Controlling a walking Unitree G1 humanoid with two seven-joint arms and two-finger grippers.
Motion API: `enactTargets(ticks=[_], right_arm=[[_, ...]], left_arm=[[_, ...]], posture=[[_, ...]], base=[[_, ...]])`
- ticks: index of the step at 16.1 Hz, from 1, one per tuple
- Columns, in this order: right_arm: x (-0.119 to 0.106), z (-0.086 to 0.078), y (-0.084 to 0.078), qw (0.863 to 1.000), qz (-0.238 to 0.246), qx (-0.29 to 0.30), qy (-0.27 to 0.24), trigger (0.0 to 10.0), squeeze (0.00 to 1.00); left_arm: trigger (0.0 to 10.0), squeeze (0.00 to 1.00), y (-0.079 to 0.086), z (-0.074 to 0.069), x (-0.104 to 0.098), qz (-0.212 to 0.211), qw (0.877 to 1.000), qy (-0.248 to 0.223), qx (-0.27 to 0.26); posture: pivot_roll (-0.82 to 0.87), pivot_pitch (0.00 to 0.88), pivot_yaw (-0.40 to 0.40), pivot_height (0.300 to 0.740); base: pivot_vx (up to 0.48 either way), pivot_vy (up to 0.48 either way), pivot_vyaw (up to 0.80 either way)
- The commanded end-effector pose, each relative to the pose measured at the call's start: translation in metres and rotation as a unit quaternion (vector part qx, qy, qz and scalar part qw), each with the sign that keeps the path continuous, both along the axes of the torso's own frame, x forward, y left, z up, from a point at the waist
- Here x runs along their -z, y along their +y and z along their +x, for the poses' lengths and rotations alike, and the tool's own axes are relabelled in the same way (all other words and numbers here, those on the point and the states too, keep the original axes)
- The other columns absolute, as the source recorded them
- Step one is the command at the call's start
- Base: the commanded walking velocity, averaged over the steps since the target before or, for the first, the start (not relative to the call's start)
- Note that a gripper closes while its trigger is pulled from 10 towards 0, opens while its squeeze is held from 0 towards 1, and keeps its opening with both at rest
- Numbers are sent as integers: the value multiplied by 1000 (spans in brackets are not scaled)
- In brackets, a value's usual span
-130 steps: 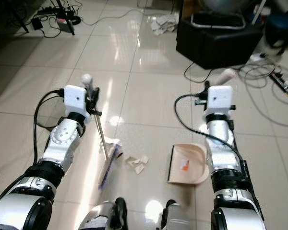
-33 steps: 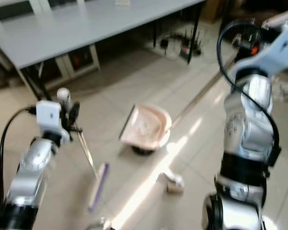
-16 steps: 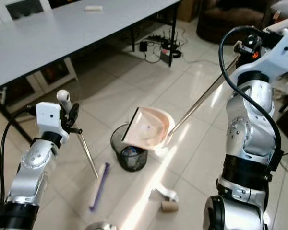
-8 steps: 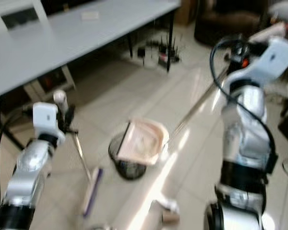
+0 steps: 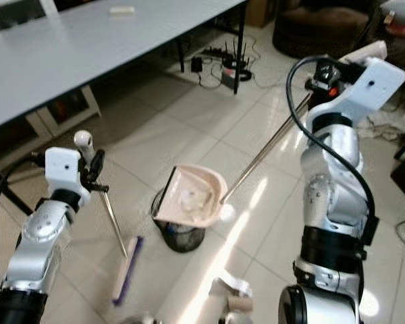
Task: Sweep floor
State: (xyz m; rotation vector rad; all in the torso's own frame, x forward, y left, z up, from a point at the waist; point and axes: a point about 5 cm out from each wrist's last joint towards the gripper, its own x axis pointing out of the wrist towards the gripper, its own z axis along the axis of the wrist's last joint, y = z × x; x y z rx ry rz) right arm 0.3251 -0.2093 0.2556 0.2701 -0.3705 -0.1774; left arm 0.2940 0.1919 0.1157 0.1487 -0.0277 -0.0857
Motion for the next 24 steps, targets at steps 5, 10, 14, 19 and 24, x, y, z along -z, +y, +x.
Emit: enactTargets(ticks=[5,10,14,19,24], right_arm=[[-14,4,8,999,-6,-2,-47,10000,0],[-12,15,20,995,-52,-29,-82,10000,0],[-3,23,52,974,-174,-78,-125,10000,0],[-2,32,83,947,-243,-101,-186,10000,0],[0,38,105,928,-270,-144,-211,10000,0]], left_arm=[[10000,0,6,1,-9,19,1000,-14,-8],[10000,0,6,2,-10,23,1000,-13,-3],[10000,0,7,1,-10,26,1000,-12,-5],[10000,0,11,-1,-13,29,999,-16,-8],[10000,0,14,-7,-17,43,999,-17,-2]], posture=[[13,73,47,740],[17,72,51,740],[31,69,43,740],[61,83,48,740],[119,96,46,740]], base=[[0,0,0],[0,0,0],[0,0,0],[0,0,0],[0,0,0]])
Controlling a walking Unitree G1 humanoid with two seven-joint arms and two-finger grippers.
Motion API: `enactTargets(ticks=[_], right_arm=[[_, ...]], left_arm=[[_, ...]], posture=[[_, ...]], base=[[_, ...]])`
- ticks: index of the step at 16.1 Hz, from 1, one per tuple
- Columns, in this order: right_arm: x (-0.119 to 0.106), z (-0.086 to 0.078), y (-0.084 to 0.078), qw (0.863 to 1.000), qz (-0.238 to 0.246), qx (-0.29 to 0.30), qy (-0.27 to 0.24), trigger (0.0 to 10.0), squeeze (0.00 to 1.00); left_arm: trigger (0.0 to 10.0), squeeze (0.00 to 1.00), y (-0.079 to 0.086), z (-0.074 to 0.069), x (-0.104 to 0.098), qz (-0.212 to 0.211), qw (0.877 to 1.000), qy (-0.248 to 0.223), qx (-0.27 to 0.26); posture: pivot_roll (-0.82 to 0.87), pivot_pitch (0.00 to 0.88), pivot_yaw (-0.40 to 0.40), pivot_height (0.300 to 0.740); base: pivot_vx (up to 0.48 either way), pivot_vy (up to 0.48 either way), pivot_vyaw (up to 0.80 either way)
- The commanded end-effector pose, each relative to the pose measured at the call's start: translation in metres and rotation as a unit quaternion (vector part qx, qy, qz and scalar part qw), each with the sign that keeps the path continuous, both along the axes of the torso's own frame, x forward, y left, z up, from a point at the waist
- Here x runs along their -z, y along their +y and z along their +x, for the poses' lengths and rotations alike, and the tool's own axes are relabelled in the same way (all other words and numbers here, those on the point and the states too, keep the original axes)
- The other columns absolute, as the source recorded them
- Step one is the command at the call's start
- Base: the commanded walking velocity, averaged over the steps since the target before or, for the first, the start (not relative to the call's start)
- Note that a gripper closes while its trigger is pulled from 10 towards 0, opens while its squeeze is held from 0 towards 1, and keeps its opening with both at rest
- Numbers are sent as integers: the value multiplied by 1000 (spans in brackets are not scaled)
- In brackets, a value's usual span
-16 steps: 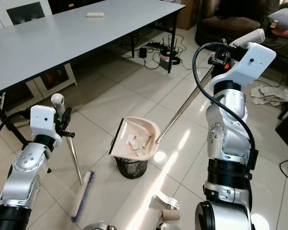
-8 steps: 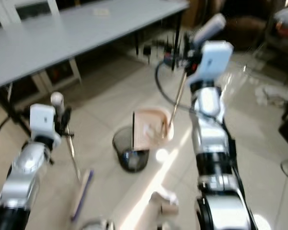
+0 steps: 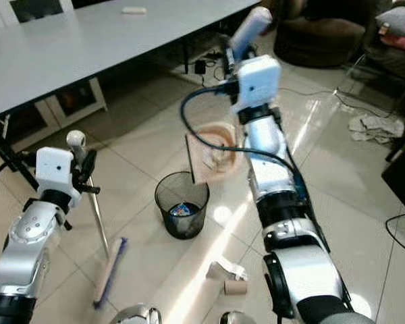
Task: Sweep floor
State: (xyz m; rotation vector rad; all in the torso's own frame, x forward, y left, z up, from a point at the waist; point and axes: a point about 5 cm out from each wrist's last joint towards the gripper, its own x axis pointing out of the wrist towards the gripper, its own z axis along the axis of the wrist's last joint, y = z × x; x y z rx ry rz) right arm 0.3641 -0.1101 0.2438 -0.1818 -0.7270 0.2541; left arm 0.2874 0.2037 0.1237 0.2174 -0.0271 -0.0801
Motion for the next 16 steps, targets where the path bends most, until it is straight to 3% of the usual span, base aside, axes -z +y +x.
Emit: enactTargets(ticks=[1,3,7,11,13,14,16], right_arm=[[-10,-1,10,999,-13,-21,-29,10000,0],[-5,-1,32,997,-48,-54,-38,10000,0],[8,-8,58,987,-116,-98,-47,10000,0],[16,-11,64,980,-158,-102,-60,10000,0],[16,-8,62,977,-179,-93,-60,10000,0],[4,-3,50,984,-155,-62,-68,10000,0],[-40,4,5,993,-48,23,-102,10000,0]], left_arm=[[10000,0,4,-1,-9,10,1000,-15,0],[10000,0,11,-4,-11,15,1000,-16,-11],[10000,0,8,-7,-9,11,1000,-15,-12],[10000,0,4,-4,-9,10,1000,-14,-4],[10000,0,4,0,-10,13,1000,-15,2],[10000,0,4,2,-9,8,1000,-11,1],[10000,0,2,10,-7,-6,1000,-6,-1]], posture=[[125,96,42,740],[126,96,27,740],[124,87,18,740],[119,67,27,740],[112,74,37,740],[99,52,41,740],[74,38,43,740]], base=[[0,0,0],[0,0,0],[0,0,0],[0,0,0],[0,0,0],[0,0,0],[0,0,0]])
